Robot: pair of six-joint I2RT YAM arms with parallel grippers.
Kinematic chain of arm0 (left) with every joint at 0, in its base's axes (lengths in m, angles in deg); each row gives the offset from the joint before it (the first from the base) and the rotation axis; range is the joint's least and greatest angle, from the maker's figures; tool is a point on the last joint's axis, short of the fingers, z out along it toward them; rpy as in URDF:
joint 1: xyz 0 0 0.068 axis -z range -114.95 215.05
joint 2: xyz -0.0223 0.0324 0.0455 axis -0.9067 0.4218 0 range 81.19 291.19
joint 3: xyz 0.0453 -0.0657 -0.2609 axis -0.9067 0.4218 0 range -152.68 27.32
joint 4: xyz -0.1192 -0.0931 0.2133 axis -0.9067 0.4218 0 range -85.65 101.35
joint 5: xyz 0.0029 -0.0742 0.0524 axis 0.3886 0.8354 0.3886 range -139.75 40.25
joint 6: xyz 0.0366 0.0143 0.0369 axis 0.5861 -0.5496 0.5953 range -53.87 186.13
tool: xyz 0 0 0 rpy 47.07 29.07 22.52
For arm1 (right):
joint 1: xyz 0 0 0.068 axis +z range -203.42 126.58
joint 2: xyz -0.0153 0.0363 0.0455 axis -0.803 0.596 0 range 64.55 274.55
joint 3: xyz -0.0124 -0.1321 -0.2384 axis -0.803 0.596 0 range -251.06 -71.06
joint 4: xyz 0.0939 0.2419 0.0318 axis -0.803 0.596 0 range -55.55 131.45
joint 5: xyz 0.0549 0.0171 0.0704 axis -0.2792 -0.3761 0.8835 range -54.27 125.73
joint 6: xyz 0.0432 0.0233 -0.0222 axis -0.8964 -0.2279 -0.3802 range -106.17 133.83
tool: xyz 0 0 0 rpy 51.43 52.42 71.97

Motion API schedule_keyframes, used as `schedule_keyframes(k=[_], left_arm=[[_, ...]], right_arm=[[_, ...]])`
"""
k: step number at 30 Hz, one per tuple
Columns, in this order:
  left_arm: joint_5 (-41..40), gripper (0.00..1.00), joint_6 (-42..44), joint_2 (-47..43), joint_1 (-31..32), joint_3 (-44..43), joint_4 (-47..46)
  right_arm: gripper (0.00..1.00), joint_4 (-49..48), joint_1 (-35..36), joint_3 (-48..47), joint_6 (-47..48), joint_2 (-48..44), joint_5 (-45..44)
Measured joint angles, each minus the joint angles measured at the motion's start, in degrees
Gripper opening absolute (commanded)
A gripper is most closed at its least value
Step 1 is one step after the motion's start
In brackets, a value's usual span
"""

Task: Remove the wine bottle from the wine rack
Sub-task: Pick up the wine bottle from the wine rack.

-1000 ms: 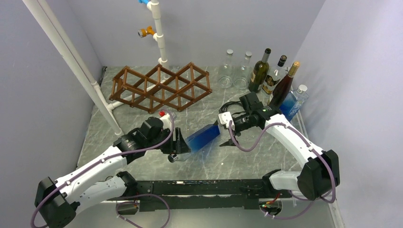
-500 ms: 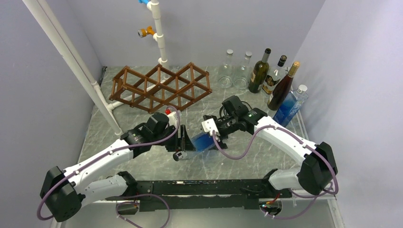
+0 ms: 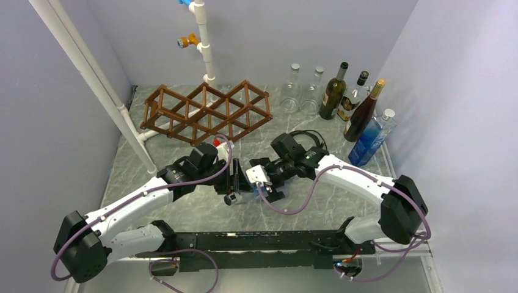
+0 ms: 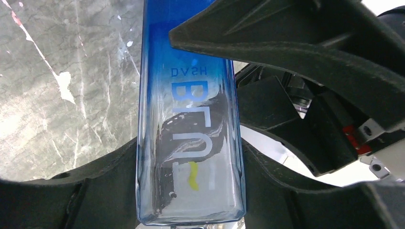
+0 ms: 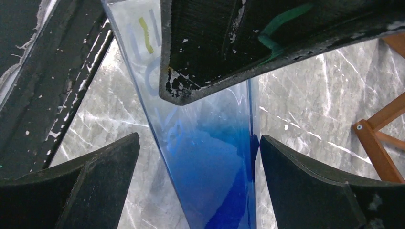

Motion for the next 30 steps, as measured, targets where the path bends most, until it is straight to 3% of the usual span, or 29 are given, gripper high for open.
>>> schedule_keyframes(k=[9,15,17,20,25,30], left_arm=[[0.57,0.00,-1.68,0.04,-0.44,0.02,-0.96],[1.16,0.00,-2.71,0.33,-0.74,0.13,-1.49],[1.38,0.00,-2.95,0.31,-1.09,0.35,-1.68],[1.73,0.12,-3.61,0.13,-1.84,0.57,-2.10],[1.75,0.35,-4.22,-0.31,-1.99,0.79,-2.14],[1.62,0.57,-5.31,-1.31,-1.99,1.05,-1.70]], right_arm=[[0.88,-6.45,1.57,1.86,-3.48,0.74,-3.08],[0.67,-10.62,2.32,3.61,-5.09,1.60,-3.63],[0.56,-11.69,2.36,4.17,-4.55,1.51,-3.63],[0.34,-12.66,2.34,4.55,-3.37,1.36,-3.56],[0.10,-12.70,2.19,4.61,-3.39,1.36,-2.80],[0.01,-12.61,1.55,4.61,-3.67,1.36,-1.14]])
